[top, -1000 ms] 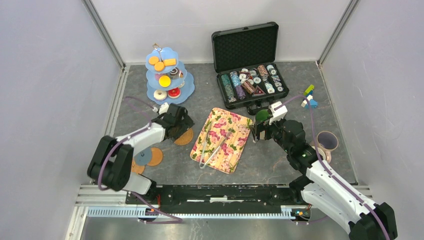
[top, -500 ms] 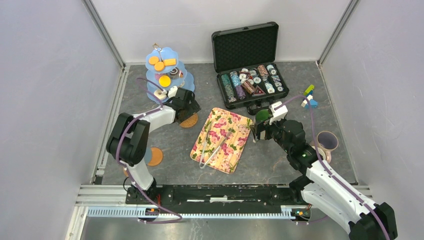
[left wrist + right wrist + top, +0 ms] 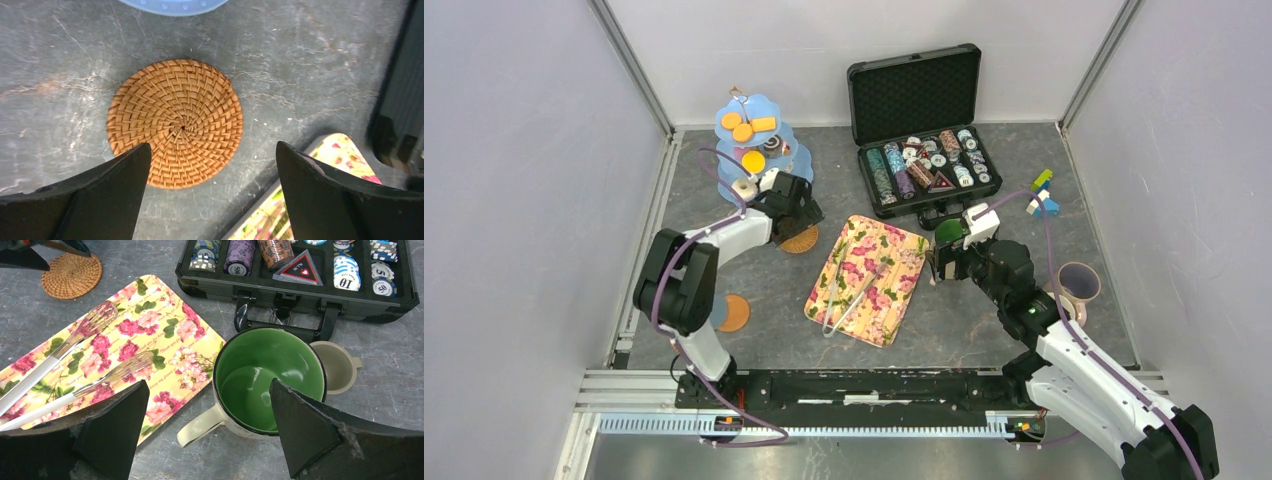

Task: Serve the afternoon tea
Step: Move the coaster to the center of the board.

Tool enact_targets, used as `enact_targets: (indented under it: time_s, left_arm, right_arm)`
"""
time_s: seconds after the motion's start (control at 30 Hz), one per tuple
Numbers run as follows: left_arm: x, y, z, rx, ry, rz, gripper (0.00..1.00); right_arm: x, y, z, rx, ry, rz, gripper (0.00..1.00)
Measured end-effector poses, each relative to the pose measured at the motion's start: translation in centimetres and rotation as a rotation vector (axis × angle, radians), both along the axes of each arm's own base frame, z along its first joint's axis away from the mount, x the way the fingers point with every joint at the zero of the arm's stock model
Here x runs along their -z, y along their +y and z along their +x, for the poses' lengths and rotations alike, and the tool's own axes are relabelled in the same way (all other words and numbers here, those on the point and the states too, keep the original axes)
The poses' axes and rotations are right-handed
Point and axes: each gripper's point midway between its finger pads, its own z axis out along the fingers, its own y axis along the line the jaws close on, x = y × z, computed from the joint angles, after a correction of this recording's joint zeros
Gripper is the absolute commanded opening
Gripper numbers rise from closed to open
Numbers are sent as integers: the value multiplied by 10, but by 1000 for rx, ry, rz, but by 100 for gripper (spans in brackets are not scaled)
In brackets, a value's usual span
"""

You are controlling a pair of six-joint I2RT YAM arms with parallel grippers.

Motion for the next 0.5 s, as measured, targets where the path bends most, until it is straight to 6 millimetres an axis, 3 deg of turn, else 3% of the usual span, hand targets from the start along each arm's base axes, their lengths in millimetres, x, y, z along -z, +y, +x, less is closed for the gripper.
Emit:
enact_targets:
  time_s: [0.1, 0.27, 0.37, 0.43, 0.5]
  left_arm:
    - [-23, 2, -2, 22, -36, 3, 100]
    - [-93, -13, -2, 123, -193, -85, 97]
    - [-129, -46, -8, 262, -283, -191, 97]
    - [-139, -76, -19, 366, -306, -238, 96]
    - [-140, -120, -40, 510, -297, -272, 96]
  right_arm:
    - [0, 0, 0, 0, -1, 0, 98]
    - [-1, 0, 0, 0, -4, 2, 98]
    - [-6, -1, -2, 0, -17, 9, 98]
    - [-11, -2, -2, 1, -33, 18, 98]
    - [-17, -3, -3, 8, -50, 27, 98]
